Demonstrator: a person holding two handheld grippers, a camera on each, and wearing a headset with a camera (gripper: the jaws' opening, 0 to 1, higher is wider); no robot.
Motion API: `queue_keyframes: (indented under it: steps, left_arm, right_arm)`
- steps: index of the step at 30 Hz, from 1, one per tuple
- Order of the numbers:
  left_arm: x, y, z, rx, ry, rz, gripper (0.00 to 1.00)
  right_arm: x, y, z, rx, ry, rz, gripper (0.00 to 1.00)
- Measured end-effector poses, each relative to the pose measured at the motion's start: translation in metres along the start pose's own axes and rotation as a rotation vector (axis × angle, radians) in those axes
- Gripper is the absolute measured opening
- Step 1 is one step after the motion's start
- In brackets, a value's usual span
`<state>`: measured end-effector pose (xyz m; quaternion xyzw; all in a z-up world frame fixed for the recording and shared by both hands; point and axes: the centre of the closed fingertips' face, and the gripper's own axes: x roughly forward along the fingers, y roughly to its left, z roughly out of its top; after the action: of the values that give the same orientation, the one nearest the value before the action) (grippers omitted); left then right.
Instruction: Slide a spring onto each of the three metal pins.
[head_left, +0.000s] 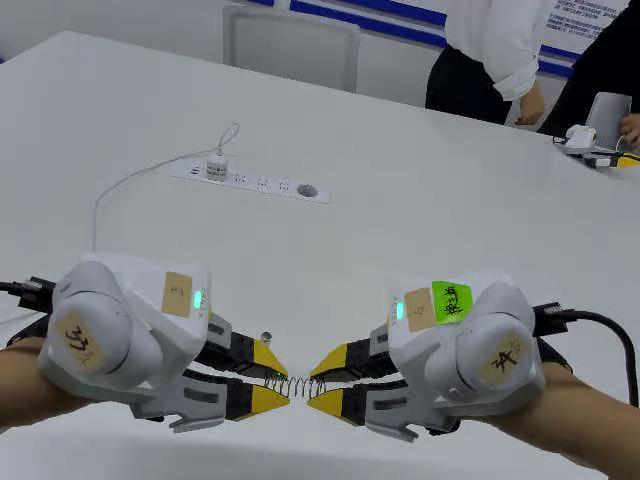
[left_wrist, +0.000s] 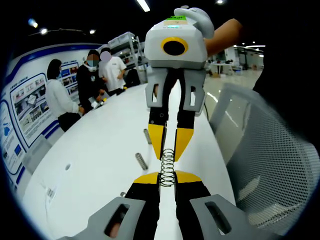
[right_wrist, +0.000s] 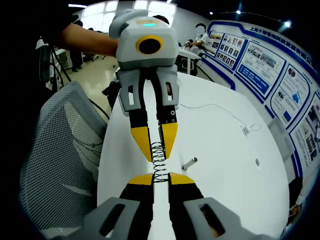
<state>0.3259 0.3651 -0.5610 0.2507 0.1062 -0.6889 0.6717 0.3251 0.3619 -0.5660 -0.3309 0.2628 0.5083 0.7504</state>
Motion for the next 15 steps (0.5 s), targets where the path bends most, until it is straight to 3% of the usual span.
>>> queue_keyframes:
  steps: [9,15]
  left_arm:
    - [-0.0021,0.0047,0.0024,-0.005,-0.007,0.004,0.09]
    - [-0.0017,0.0054,0.0042,-0.012,0.002,0.022,0.09]
  right_arm:
    - [-0.0028,-0.0055,0.0027,0.004,-0.025,-0.029,0.11]
    - [-0.0040,-0.0096,-0.0005,0.025,-0.058,-0.021,0.12]
